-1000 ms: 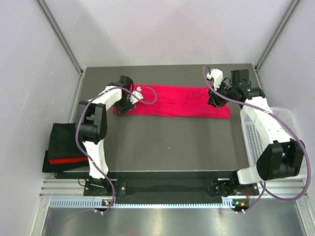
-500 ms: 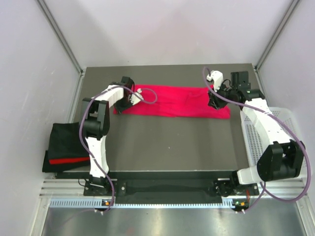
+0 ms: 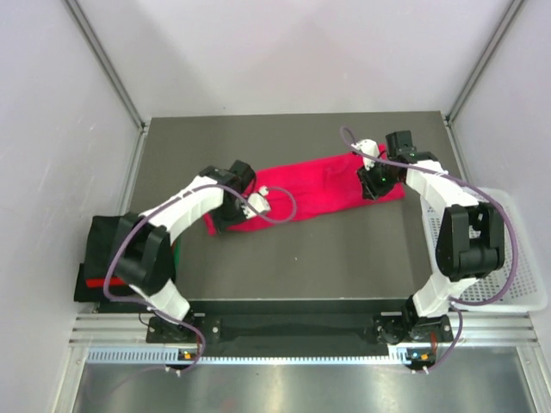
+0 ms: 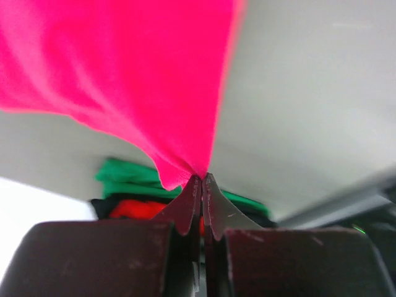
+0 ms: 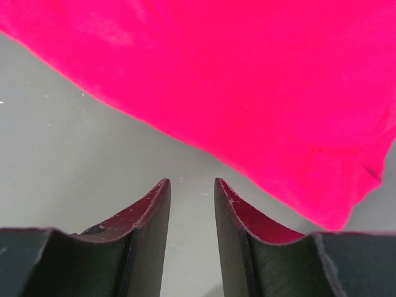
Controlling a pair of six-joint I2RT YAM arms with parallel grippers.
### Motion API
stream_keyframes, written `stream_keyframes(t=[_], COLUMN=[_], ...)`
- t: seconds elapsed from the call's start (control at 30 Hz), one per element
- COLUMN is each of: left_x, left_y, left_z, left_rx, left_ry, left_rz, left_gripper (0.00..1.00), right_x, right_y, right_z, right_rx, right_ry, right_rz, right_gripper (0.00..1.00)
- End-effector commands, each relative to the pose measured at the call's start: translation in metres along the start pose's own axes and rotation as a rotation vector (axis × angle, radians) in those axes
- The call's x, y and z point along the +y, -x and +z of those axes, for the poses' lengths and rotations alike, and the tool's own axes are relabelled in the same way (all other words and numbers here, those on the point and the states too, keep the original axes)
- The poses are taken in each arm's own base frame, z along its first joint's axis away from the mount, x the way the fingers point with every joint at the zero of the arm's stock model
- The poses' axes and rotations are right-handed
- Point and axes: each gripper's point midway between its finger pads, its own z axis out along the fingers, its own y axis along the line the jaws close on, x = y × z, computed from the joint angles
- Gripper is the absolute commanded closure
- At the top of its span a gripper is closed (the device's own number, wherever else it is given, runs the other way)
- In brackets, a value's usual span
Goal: Fold and stack the t-shirts
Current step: Fold the tshirt
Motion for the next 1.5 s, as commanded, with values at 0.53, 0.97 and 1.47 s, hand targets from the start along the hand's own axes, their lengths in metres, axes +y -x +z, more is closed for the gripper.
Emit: stream_keyframes(t=[0.53,0.97,1.47], left_x=[-0.157,0.009,-0.024], left_y=[0.008,0.053,0.066], left_z=[-0.110,-0.051,-0.011], left_rx=[-0.150,-0.358,-0.384], left_ry=[-0.337,-0.143,-0.349], left_rz=[0.259,-0.332,-0.398], left_gripper=[0.48,0.34,0.38], right_x=[-0.021,-0.136,-0.149], right_y=[0.036,0.021,0.030], right_z=[-0.019,-0.011,0.049], right_rx=[-0.063,0.028,-0.030], right_ry=[-0.102,-0.288,0.025], right_rz=[0.029,0.326,0.411], right_gripper=[0.63,0.55,0.49])
